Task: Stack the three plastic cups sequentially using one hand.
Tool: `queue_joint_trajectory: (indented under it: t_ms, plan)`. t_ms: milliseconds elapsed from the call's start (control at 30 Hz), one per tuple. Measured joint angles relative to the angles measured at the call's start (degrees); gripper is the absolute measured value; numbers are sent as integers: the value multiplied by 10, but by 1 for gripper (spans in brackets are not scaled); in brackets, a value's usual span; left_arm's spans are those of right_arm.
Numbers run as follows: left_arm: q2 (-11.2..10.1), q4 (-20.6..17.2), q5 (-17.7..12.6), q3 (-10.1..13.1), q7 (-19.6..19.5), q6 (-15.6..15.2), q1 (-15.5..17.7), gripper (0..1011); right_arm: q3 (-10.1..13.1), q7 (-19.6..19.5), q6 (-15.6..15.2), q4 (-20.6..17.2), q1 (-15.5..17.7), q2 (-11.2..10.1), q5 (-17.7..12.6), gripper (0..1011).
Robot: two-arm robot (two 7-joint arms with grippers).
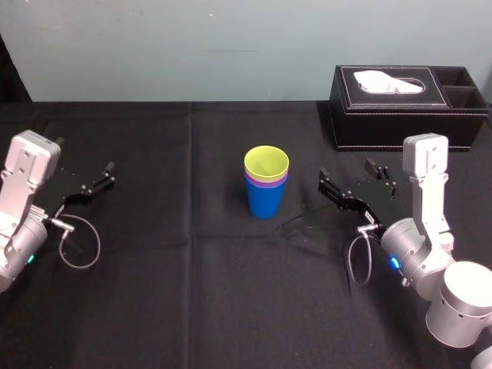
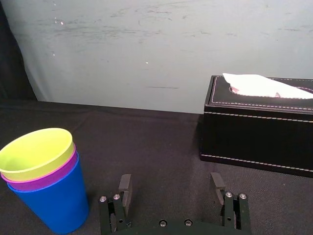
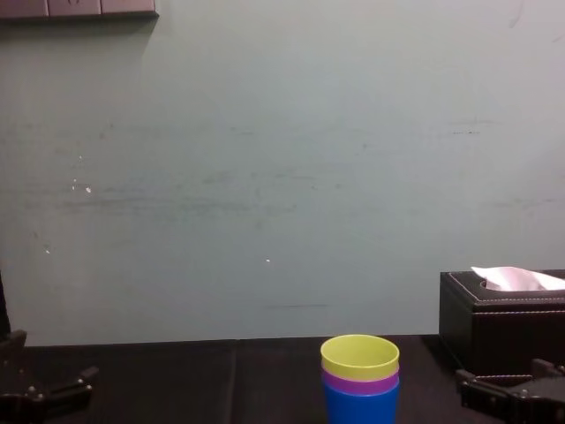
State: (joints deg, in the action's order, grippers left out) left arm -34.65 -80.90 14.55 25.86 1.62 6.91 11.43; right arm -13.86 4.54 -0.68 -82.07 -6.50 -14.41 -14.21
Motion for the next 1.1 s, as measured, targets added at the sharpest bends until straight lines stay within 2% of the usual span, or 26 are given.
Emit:
queue_joint_trajectory:
  t_ms: [1100]
  plan:
    - [0,0,0,0,0,0,0,1011,0,0,0,0,0,0,0,1003]
